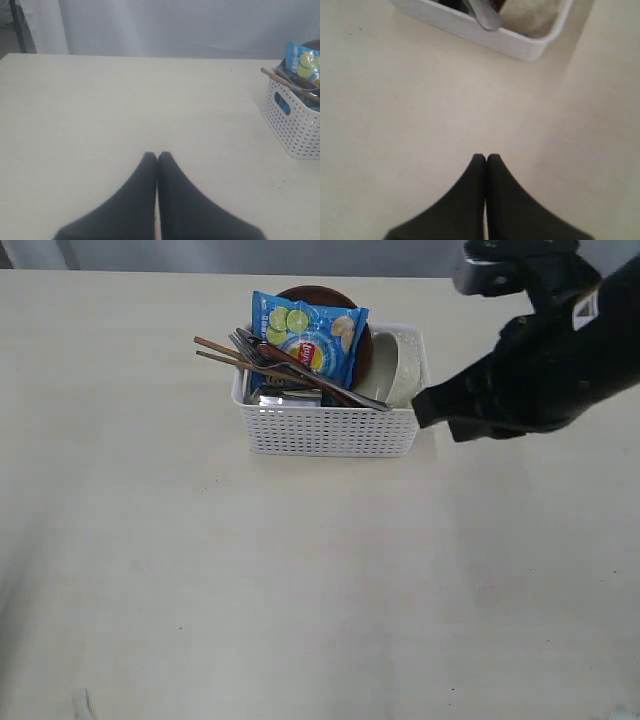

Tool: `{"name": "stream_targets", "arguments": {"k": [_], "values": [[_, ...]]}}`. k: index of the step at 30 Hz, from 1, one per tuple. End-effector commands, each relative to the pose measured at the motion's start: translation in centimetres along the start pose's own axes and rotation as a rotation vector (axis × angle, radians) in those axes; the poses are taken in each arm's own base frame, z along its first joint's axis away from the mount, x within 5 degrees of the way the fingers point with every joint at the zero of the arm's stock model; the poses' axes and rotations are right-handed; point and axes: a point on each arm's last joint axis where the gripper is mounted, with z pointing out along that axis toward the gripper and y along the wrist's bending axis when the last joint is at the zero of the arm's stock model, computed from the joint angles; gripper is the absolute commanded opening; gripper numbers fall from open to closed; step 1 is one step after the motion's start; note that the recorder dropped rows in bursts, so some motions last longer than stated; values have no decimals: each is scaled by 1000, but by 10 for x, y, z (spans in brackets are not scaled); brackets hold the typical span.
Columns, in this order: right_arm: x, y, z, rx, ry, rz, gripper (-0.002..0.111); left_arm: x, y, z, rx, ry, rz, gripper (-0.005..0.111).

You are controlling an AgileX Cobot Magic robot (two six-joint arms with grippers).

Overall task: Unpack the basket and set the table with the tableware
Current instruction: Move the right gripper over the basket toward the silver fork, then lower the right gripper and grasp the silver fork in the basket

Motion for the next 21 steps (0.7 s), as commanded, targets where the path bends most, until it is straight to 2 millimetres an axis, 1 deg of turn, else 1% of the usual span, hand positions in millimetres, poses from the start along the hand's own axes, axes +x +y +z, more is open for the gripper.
{"name": "stream_targets", "arguments": {"k": [1,2,5,6,7,8,9,12,15,17,19,21], "values": [[-33,8,2,-19,-44,-54,-1,0,0,0,-4,-11,5,0],[-41,9,2,-21,-41,-55,-1,0,0,0,-4,-11,5,0],[-73,14,2,-26,-27,-99,0,0,0,0,-4,-11,5,0],[-83,16,6,-30,-12,-117,0,0,0,0,-4,-11,5,0],[-93,19,6,-34,-10,-136,0,0,0,0,-4,-11,5,0],[-101,22,11,-37,4,-155,0,0,0,0,-4,-11,5,0],[-111,25,12,-41,7,-184,0,0,0,0,-4,-11,5,0],[-131,37,28,-54,54,-255,0,0,0,0,-4,-11,5,0],[-146,50,46,-72,98,-342,0,0,0,0,-4,-11,5,0],[-156,57,56,-80,117,-366,6,0,0,0,-4,-11,5,0],[-162,63,67,-86,140,-379,18,0,0,0,-4,-11,5,0],[-166,67,78,-92,169,-385,37,0,0,0,-4,-11,5,0]]}}
